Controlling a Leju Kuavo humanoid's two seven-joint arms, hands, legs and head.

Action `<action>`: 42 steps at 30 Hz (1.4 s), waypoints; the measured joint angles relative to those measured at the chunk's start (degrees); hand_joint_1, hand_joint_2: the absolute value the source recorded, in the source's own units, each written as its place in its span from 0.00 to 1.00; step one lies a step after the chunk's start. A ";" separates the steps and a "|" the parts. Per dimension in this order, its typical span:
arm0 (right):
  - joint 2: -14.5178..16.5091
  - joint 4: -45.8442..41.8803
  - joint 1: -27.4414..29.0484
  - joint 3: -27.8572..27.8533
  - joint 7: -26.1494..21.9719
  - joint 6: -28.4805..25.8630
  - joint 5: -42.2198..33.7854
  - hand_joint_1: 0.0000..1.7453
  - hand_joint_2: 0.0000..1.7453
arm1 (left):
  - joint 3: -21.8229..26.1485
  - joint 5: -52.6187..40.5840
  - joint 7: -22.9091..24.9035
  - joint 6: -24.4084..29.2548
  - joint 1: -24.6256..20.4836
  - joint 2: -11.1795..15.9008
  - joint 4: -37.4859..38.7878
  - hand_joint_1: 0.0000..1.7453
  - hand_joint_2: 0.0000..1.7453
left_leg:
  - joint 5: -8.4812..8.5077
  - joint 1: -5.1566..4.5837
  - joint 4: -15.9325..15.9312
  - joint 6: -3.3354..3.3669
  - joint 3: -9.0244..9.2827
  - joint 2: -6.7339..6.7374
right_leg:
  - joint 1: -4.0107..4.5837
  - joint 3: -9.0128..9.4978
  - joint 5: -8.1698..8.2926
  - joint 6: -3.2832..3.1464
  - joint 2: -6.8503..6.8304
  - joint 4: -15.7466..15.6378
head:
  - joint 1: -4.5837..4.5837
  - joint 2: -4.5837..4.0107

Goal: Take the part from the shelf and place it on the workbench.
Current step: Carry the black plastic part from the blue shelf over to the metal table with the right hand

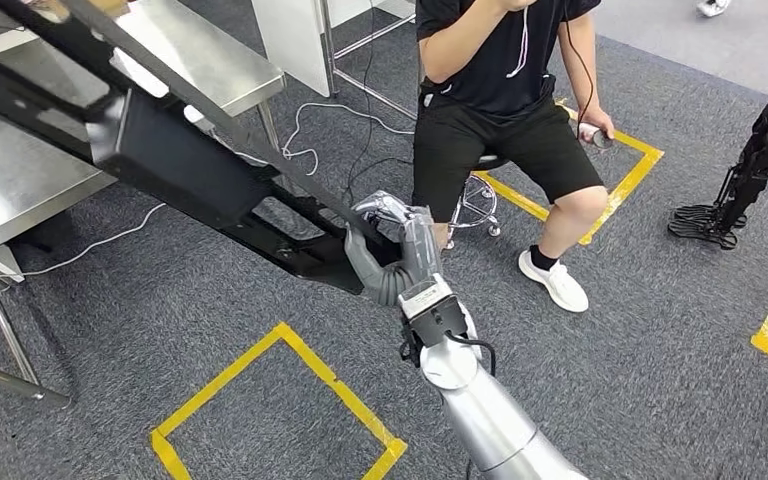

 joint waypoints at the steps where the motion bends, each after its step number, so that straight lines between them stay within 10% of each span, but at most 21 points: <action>1: 0.04 0.00 0.05 -0.09 0.00 0.02 0.01 1.00 1.00 | 0.08 0.08 0.00 -0.11 -0.06 0.01 0.00 0.00 1.00 | -1.64 0.01 3.83 -0.11 -2.01 0.97 | 0.23 0.14 -0.19 -0.32 -0.55 0.00 | -0.13 0.00; 4: 0.07 0.01 0.19 -0.31 0.00 0.12 0.12 1.00 1.00 | 0.18 0.12 0.03 -0.27 -0.06 -0.02 0.01 0.00 1.00 | -2.17 -0.02 8.91 0.13 -5.45 1.57 | 0.83 0.54 -0.75 -0.79 -2.34 0.02 | -0.15 0.00; 7: 0.36 -0.03 0.14 -0.51 0.00 0.36 0.49 1.00 1.00 | 0.23 0.14 0.07 -0.18 -0.12 0.07 -0.02 0.00 1.00 | 3.15 -0.64 -1.12 1.44 -0.58 3.61 | 1.38 1.48 -1.49 -0.70 -3.95 -0.09 | -0.10 0.00; 11: 0.78 -0.14 0.03 -0.79 0.03 0.78 0.86 1.00 1.00 | 0.28 0.30 0.20 -0.05 -0.41 0.16 -0.04 0.00 1.00 | 3.95 -1.88 -5.85 2.67 1.62 4.36 | 1.72 2.23 -2.07 0.15 -6.09 -0.70 | -0.03 0.00; 14: 1.17 -0.29 -0.07 -0.90 0.12 0.97 1.05 1.00 1.00 | 0.32 0.51 0.26 0.05 -0.40 0.24 -0.04 0.00 1.00 | 4.67 -1.32 -7.81 3.30 3.06 2.42 | 1.74 1.46 -3.34 0.58 -3.76 1.48 | 0.11 0.00; 16: 1.02 -0.30 -0.02 -1.07 0.14 1.03 1.02 1.00 1.00 | 0.31 0.56 0.26 0.03 -0.63 0.13 -0.04 0.00 1.00 | 4.93 -1.13 -8.37 3.61 3.54 1.00 | 1.40 -2.29 -5.98 0.31 -0.92 8.57 | 0.37 0.00; 19: 0.60 -0.25 0.35 -1.24 0.16 1.04 1.03 1.00 1.00 | 0.32 0.56 0.28 -0.01 -0.64 0.05 -0.04 0.00 1.00 | 4.77 -1.08 -8.33 3.53 3.60 -1.56 | 0.90 -7.49 -7.39 1.04 -0.18 15.98 | 0.58 0.00; 23: 0.56 -0.25 0.30 -1.23 0.17 1.07 1.04 1.00 1.00 | 0.33 0.57 0.31 -0.01 -0.57 -0.11 -0.03 0.00 1.00 | 4.02 -0.94 -7.42 2.36 3.56 -4.81 | -0.03 -2.40 -0.37 2.99 2.36 2.46 | 0.68 0.00; 27: 0.87 -0.26 0.30 -1.20 0.17 1.17 1.05 1.00 1.00 | 0.35 0.73 0.36 0.14 -0.11 -0.07 -0.03 0.00 1.00 | 3.42 -0.54 -6.74 0.82 2.84 -6.24 | 0.03 -0.84 0.72 1.08 2.36 -0.20 | 0.61 0.00; 31: 1.47 -0.25 0.24 -1.21 0.17 1.27 1.03 1.00 1.00 | 0.36 0.85 0.39 0.51 0.11 -0.10 0.03 0.00 1.00 | -0.78 -0.36 1.59 -0.43 -0.96 -0.09 | 0.01 0.43 0.28 -0.80 0.10 -0.70 | -0.21 0.00; 34: 1.45 -0.14 0.39 -1.27 0.17 1.27 0.98 1.00 1.00 | 0.36 0.86 0.39 0.67 0.21 -0.14 0.03 0.00 1.00 | -2.99 0.15 9.67 -0.98 -5.98 1.44 | 0.47 0.85 -0.29 -1.27 -1.83 -0.67 | -0.27 0.00; 38: 1.47 -0.12 0.37 -1.28 0.17 1.31 1.04 1.00 1.00 | 0.36 0.84 0.15 0.69 0.20 -0.10 0.01 0.00 1.00 | 4.02 -0.28 -2.77 -0.03 -0.21 4.77 | 0.93 1.97 -1.33 -0.63 -3.97 -0.73 | -0.27 0.00; 40: 1.46 -0.12 0.36 -1.28 0.17 1.31 1.05 1.00 1.00 | 0.34 0.73 -0.04 0.69 0.10 -0.08 -0.01 0.00 1.00 | 4.82 -0.99 -6.26 0.79 1.55 6.31 | 1.26 2.39 -1.79 -0.09 -4.96 -0.84 | -0.23 0.00; 42: 1.55 -0.18 0.39 -1.29 0.18 1.31 1.05 1.00 1.00 | 0.33 0.65 -0.12 0.70 0.08 -0.02 -0.03 0.00 1.00 | 4.73 -1.17 -6.70 1.42 1.72 5.03 | 1.41 2.73 -2.10 0.49 -5.92 -1.14 | -0.28 0.00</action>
